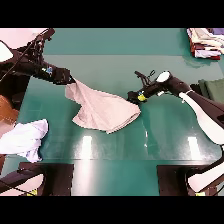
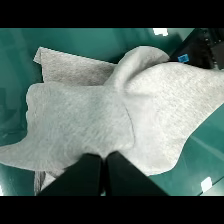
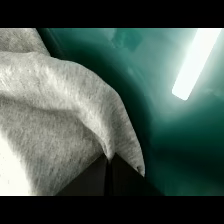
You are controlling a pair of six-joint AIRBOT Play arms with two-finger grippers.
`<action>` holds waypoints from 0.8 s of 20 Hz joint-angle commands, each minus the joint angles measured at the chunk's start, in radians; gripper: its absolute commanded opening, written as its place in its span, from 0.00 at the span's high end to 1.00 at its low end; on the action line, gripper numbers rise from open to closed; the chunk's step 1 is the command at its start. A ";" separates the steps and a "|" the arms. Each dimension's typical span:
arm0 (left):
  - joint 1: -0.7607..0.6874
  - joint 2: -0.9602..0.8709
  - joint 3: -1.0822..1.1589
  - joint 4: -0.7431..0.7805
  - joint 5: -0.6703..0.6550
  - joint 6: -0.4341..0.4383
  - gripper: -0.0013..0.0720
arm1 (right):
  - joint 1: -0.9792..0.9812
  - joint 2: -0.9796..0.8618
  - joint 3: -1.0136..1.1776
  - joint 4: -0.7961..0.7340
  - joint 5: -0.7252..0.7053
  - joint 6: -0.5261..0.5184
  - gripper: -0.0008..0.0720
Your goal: Fold the shirts.
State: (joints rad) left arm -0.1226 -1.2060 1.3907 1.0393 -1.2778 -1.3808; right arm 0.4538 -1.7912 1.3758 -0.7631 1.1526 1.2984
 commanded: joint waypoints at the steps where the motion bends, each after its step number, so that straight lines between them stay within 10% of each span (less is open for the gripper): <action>1: 0.001 0.002 0.002 0.000 -0.016 0.000 0.95 | 0.019 -0.027 0.056 -0.005 -0.011 -0.027 0.97; 16: 0.001 0.217 0.502 -0.012 0.002 -0.008 0.95 | -0.227 0.599 0.355 -0.210 0.112 -0.024 0.97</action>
State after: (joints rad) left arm -0.1226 -1.0161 1.7809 1.0367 -1.2778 -1.3815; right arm 0.2665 -1.3041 1.6875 -0.9630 1.2312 1.2739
